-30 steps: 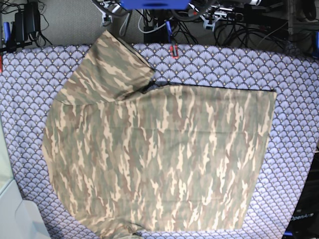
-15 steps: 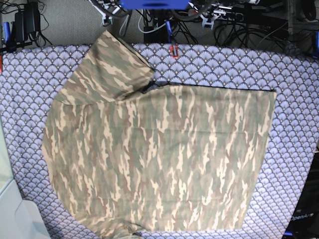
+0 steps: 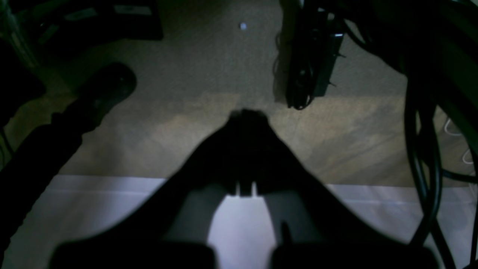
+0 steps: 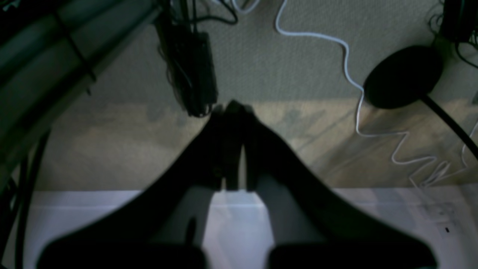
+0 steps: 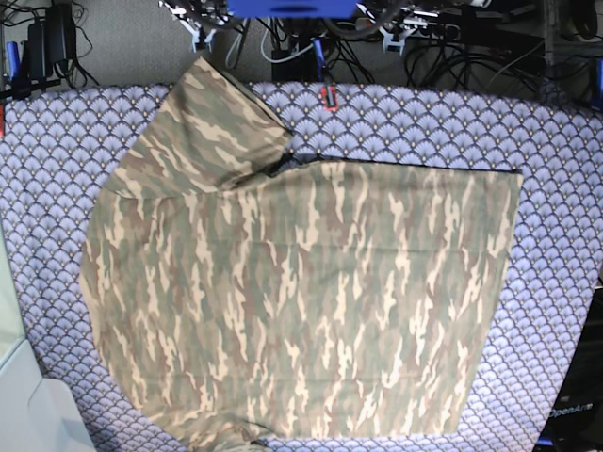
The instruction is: Fold the T-shirt properly
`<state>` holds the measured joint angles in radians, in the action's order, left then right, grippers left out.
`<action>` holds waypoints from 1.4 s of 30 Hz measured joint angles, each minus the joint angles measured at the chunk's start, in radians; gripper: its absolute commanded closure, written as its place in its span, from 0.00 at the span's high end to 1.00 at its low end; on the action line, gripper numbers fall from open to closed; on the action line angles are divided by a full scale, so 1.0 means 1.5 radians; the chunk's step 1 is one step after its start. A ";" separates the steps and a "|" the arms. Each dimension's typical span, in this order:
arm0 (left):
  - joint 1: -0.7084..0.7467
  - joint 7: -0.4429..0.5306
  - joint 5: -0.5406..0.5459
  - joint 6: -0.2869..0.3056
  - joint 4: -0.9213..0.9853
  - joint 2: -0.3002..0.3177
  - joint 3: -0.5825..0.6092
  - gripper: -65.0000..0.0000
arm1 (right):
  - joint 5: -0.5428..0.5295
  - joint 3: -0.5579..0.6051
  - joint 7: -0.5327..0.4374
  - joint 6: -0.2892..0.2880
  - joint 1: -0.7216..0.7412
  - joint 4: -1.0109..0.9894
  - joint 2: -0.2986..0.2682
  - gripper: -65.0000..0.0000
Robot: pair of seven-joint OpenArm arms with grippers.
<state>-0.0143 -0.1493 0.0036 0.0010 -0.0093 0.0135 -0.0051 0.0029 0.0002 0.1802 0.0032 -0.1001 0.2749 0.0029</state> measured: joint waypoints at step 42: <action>0.237 -0.073 -0.002 -0.003 -0.409 0.033 0.000 0.01 | -0.005 0.000 0.002 0.000 -0.210 0.310 0.000 0.00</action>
<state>0.3416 -0.2588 0.0002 -0.0040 -0.6235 0.0624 -0.0051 -0.0044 0.0002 0.1833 0.0029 -0.4149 0.7403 0.0029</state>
